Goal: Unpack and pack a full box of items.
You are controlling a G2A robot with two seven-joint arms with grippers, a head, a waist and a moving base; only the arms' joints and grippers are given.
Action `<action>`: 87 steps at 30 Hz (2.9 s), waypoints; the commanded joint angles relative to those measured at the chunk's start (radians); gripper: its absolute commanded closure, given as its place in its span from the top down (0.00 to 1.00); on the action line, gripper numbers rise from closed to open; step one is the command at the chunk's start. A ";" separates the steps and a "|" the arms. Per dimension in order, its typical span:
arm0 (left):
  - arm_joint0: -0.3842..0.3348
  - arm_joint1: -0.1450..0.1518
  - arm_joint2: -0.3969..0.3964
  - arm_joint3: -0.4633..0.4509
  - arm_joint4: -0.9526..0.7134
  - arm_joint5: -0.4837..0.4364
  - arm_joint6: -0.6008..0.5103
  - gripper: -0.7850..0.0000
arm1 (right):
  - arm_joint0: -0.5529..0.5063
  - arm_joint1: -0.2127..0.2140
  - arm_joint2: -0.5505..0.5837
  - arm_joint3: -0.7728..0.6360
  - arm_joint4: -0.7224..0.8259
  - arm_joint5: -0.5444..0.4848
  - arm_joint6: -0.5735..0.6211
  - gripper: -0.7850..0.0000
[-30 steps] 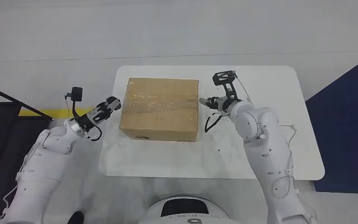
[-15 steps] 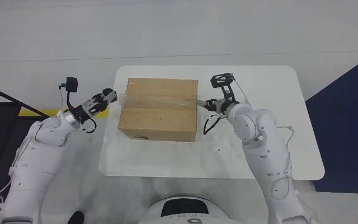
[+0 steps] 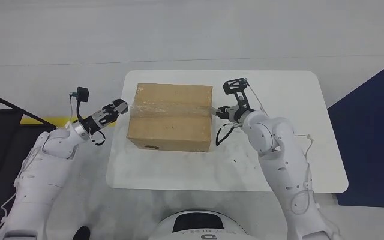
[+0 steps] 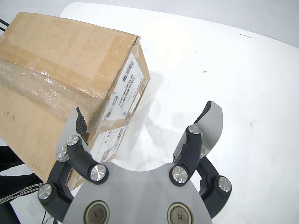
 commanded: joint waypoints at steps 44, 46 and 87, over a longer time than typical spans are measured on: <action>-0.014 -0.004 0.017 -0.045 0.106 0.137 0.014 0.00 | -0.069 0.010 0.135 -0.002 0.493 -0.154 -0.266 1.00; -0.014 -0.004 0.019 -0.046 0.069 0.150 -0.011 0.00 | -0.051 0.010 0.148 0.044 0.622 -0.217 -0.249 1.00; -0.029 0.010 -0.015 -0.103 -0.051 0.242 -0.161 0.00 | 0.218 0.045 -0.014 0.476 1.174 -0.263 0.109 1.00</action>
